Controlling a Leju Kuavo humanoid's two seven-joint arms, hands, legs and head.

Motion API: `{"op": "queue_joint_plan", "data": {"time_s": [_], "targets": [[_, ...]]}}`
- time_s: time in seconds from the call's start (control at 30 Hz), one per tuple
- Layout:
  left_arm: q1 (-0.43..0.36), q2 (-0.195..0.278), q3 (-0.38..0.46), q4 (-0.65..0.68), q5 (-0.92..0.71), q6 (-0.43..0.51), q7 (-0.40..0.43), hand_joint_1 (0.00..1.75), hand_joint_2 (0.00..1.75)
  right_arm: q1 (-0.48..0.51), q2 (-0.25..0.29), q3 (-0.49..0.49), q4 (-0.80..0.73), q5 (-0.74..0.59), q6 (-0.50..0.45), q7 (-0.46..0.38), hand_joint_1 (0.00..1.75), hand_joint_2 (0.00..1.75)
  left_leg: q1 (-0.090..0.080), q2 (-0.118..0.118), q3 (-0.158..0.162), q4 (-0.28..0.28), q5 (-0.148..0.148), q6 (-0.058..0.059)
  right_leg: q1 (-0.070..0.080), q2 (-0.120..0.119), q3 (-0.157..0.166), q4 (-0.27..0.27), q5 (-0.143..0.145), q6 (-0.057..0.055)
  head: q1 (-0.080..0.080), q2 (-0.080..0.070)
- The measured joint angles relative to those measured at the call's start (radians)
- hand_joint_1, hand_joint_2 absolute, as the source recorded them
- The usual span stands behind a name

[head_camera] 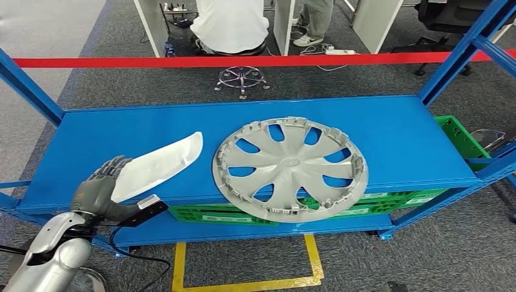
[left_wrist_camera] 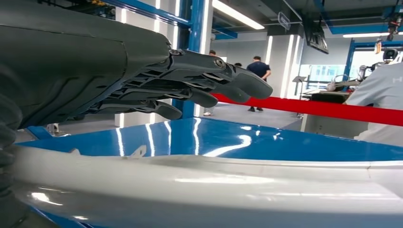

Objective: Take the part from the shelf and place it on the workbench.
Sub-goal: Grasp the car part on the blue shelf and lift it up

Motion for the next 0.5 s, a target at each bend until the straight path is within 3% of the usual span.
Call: {"op": "queue_joint_plan", "data": {"time_s": [0.13,0.5], "targets": [[0.000,0.000,0.000,0.000,-0.007,0.000,0.000,1.70,1.75,0.000,0.000,0.000,0.000,0.002,0.000,0.000,0.00,0.00,0.000,0.000,0.000,0.000,0.000,0.000,0.000,0.000,0.000,0.000,0.000,0.000,0.000,0.000],[0.000,0.000,-0.001,0.000,-0.017,-0.003,0.010,1.75,1.75,0.000,0.003,-0.006,0.000,0.013,0.000,0.001,0.00,0.00,0.000,0.000,0.000,0.000,0.000,0.000,0.000,0.000,0.000,0.000,0.000,0.000,0.000,0.000]]}}
